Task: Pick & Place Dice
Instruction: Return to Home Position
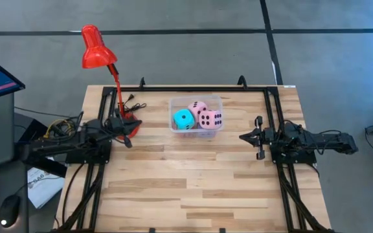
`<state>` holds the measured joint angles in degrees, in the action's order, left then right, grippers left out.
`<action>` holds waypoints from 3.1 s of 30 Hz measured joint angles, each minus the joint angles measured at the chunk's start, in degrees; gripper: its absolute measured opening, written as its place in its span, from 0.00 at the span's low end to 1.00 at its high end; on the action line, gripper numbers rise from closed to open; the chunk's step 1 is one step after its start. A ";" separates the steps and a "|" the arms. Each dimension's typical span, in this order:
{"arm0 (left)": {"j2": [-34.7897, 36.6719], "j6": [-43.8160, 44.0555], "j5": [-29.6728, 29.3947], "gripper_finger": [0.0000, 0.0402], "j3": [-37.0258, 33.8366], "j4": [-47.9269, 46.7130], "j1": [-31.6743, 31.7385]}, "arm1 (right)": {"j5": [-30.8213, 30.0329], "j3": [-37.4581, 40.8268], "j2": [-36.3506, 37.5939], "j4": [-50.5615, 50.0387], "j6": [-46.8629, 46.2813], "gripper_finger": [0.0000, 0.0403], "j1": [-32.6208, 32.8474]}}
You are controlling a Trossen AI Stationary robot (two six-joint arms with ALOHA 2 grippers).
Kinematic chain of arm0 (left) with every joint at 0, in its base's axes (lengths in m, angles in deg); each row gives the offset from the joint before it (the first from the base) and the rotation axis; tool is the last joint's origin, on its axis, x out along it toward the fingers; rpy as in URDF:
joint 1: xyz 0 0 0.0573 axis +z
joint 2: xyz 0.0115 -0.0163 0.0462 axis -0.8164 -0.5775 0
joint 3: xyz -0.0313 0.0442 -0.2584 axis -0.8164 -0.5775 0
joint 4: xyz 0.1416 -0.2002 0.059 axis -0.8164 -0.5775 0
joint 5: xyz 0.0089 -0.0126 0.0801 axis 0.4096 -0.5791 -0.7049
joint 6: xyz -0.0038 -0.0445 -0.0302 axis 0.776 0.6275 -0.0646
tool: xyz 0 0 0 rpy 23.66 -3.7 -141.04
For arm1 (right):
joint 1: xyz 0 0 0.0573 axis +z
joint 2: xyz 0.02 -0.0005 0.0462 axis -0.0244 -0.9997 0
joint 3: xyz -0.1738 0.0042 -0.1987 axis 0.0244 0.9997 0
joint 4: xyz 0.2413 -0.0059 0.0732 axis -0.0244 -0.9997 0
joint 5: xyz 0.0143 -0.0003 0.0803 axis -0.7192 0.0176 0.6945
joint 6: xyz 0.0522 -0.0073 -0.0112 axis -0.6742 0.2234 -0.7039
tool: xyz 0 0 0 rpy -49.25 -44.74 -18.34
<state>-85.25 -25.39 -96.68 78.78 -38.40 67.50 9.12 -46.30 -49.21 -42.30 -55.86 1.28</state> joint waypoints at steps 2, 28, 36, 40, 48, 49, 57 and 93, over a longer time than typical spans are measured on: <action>-1.14 0.00 -0.02 0.00 0.00 -0.05 0.00 | 0.01 0.00 0.00 -0.02 0.00 0.03 0.00; -6.37 0.00 -0.02 0.00 0.00 -0.07 0.00 | -0.01 0.02 0.00 0.01 -0.01 0.03 0.00; -6.05 0.00 -0.02 0.00 0.00 -0.07 0.00 | -0.01 0.02 0.00 0.01 -0.01 0.03 0.00; -6.05 0.00 -0.02 0.00 0.00 -0.07 0.00 | -0.01 0.02 0.00 0.01 -0.02 0.03 0.00; -6.05 -0.02 -0.02 0.00 0.00 -0.07 0.00 | -0.01 0.02 0.00 0.01 -0.02 0.03 0.00; -6.05 -0.02 -0.02 0.00 0.00 -0.07 0.00 | -0.01 0.02 0.00 0.01 -0.02 0.03 0.00; -6.05 0.00 -0.02 0.00 0.00 -0.07 0.00 | -0.01 0.02 0.00 0.01 -0.02 0.03 0.00; -6.07 -0.02 -0.02 0.00 0.00 -0.07 0.00 | -0.01 0.02 0.00 0.01 -0.01 0.03 0.00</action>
<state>-91.32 -25.41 -96.70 78.78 -38.47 67.50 9.11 -46.27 -49.21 -42.30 -55.87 1.28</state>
